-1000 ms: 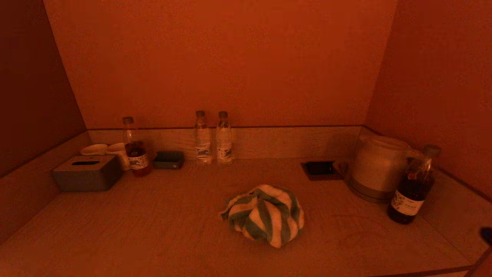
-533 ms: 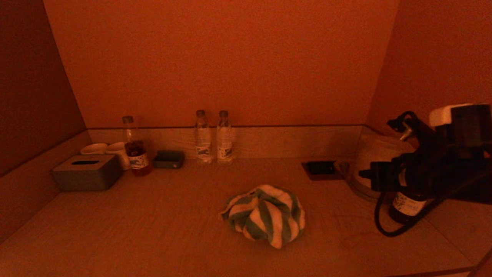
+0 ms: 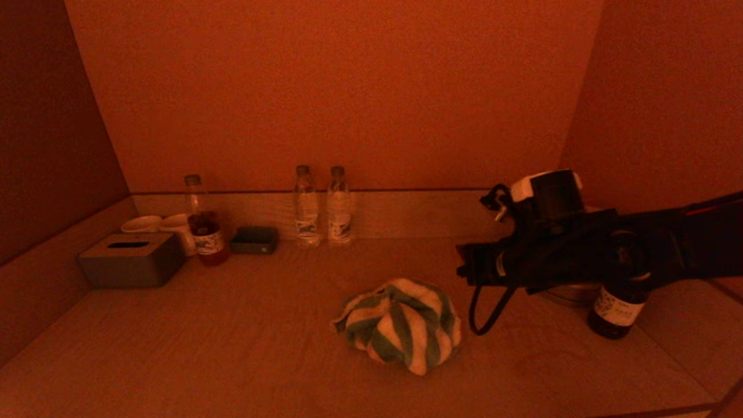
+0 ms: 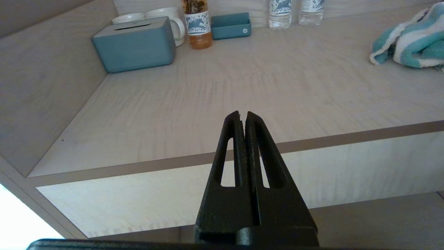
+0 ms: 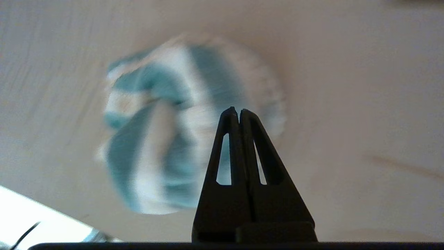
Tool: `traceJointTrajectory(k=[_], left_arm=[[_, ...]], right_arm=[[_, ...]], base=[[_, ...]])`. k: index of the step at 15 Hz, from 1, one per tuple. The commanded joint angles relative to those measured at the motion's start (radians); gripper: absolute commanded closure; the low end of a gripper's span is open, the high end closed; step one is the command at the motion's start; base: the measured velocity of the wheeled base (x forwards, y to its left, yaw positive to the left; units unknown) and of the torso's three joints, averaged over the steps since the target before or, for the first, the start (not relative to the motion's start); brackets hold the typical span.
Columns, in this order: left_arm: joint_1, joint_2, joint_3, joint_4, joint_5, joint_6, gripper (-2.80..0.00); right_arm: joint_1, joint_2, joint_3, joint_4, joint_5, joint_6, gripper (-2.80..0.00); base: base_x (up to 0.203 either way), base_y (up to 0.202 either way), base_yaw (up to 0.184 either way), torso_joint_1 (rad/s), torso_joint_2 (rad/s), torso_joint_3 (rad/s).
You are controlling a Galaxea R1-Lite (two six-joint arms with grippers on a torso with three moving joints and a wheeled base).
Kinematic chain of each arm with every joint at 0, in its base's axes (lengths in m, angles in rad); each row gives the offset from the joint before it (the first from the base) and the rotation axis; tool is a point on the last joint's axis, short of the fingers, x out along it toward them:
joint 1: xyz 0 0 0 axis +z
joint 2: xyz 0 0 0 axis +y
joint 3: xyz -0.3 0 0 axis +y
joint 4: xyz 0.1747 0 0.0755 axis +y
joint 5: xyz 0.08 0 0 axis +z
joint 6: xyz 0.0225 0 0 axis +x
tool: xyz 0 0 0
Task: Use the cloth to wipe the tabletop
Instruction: Pick up the tablecloth
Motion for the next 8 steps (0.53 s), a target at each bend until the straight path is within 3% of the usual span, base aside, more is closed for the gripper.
traceJointTrajectory(k=[1,3,4,8], left_arm=[[0.001,0.0,0.0,0.0,0.0,0.001,0.0],[-0.001,0.0,0.0,0.0,0.0,0.001,0.0],[-0.001,0.0,0.0,0.0,0.0,0.001,0.0],[-0.001,0.0,0.0,0.0,0.0,0.001,0.0]], right_arm=[[0.056,0.052,-0.019,0.041,0.0,0.054,0.0],[0.087,0.062,-0.025,0.047,-0.001,0.053,0.0],[0.094,0.065,-0.027,0.05,-0.002,0.052,-2.8],[0.113,0.076,-0.015,0.056,-0.002,0.057,-2.8]], base=[[0.0,0.0,0.0,0.0,0.0,0.0],[0.0,0.0,0.0,0.0,0.0,0.0],[0.0,0.0,0.0,0.0,0.0,0.0],[0.0,0.0,0.0,0.0,0.0,0.0]])
